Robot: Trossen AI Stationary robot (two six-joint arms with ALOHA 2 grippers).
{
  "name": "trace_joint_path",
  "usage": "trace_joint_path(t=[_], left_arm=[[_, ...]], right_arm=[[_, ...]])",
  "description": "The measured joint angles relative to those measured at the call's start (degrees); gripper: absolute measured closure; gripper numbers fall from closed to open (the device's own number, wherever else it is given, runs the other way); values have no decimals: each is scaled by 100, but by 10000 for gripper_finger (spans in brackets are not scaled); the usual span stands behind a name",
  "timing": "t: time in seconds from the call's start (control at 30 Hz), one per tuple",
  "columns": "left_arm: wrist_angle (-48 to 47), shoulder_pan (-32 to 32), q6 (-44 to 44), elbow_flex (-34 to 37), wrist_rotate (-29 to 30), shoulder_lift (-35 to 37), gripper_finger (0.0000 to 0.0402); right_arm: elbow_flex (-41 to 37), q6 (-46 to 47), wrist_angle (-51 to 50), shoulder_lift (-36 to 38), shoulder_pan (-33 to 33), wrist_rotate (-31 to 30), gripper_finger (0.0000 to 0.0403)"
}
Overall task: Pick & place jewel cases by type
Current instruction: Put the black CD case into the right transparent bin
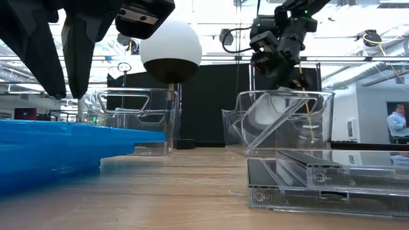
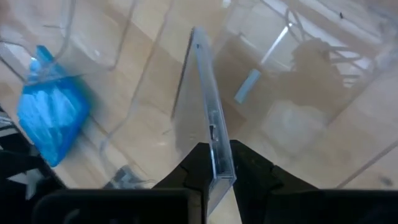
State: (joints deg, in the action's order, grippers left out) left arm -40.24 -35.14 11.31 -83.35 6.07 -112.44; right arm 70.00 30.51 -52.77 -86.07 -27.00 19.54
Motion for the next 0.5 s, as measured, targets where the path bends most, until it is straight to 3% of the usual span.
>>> trace_joint_path(t=[0.3, 0.5], left_arm=[[1, 0, 2, 0, 0, 0, 355], [12, 0, -10, 0, 0, 0, 355]], right_arm=[[-342, -142, 13, -6, -3, -538, 325], [-645, -97, 486, -8, -2, -517, 294]])
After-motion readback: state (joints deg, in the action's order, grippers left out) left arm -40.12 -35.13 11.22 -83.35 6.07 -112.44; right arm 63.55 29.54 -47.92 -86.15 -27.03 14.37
